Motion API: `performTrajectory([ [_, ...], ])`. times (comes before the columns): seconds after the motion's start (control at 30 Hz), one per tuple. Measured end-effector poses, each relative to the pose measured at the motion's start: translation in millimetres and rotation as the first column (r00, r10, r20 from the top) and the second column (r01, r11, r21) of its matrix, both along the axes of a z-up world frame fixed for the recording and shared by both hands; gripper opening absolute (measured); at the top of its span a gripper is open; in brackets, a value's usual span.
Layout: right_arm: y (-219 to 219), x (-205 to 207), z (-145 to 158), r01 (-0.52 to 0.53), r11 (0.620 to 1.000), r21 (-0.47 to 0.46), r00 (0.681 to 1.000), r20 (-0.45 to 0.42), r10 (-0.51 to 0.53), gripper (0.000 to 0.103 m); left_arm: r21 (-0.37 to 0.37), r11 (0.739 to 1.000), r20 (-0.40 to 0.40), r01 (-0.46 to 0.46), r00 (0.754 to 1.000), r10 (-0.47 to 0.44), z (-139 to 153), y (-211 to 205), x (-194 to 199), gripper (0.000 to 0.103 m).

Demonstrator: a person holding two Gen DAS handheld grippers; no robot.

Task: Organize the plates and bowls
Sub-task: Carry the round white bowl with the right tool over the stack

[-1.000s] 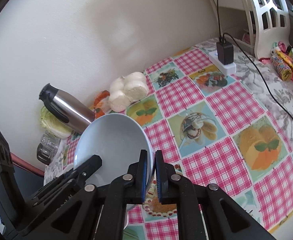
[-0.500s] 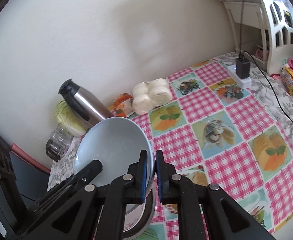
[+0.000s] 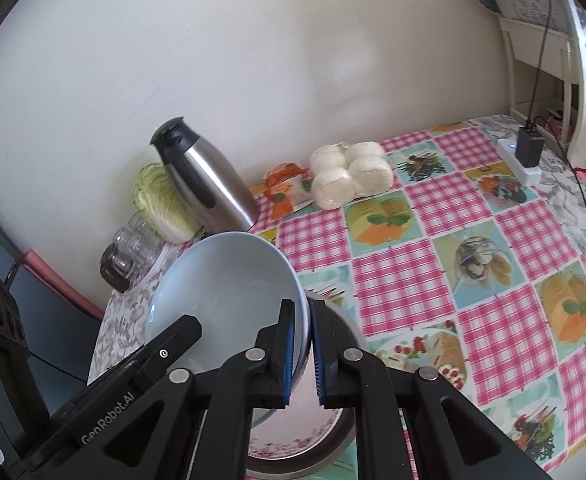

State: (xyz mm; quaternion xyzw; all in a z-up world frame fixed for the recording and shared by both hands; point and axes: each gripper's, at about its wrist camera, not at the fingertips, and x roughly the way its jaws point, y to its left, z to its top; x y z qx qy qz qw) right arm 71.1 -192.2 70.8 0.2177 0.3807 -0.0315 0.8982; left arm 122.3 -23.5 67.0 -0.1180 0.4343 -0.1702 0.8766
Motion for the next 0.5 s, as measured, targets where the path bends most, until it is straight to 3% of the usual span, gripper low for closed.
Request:
performTrajectory([
  [0.5, 37.2, 18.3, -16.7, -0.071, 0.997, -0.010, 0.997, -0.039, 0.070, 0.011, -0.008, 0.997, -0.052, -0.077, 0.996, 0.077, -18.5, 33.0, 7.7, 0.014],
])
